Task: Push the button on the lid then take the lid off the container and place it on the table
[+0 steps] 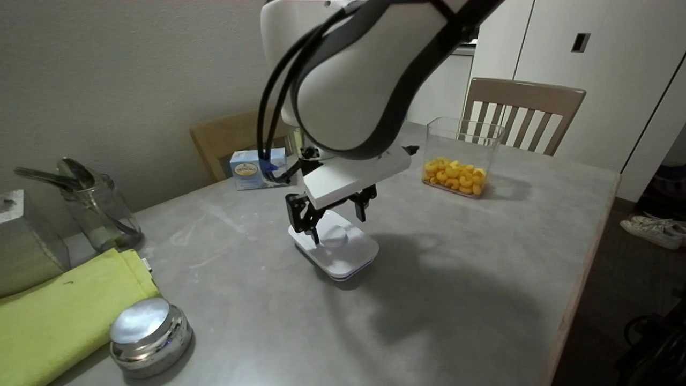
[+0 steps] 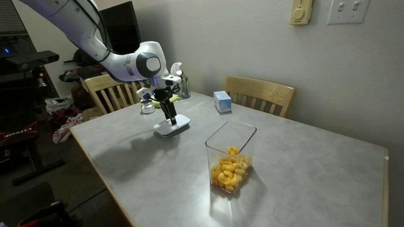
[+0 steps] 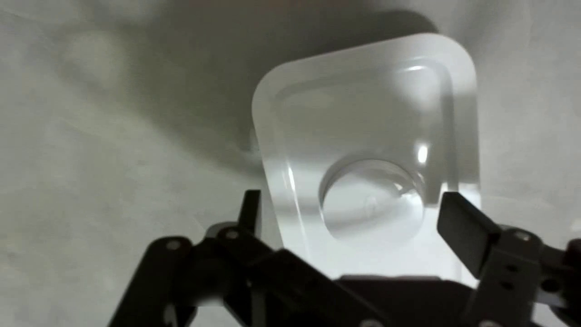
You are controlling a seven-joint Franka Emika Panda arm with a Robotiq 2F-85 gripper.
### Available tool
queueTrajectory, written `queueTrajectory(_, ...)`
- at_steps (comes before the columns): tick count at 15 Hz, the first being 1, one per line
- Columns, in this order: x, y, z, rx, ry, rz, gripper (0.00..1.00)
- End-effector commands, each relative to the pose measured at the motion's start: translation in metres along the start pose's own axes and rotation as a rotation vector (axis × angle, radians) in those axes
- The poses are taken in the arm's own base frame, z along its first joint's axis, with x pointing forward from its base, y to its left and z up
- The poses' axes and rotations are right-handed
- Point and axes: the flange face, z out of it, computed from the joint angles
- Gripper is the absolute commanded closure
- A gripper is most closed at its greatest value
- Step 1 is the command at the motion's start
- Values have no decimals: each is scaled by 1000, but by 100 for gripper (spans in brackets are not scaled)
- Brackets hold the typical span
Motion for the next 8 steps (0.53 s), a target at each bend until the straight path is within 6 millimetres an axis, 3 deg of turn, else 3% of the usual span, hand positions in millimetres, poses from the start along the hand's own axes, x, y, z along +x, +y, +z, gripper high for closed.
queueTrajectory(1,-24,7,-43,-48,44,4,0)
queueTrajectory(5,-34,19,-84,-45,101,20,0)
queueTrajectory(8,-42,53,-96,-29,94,29,0)
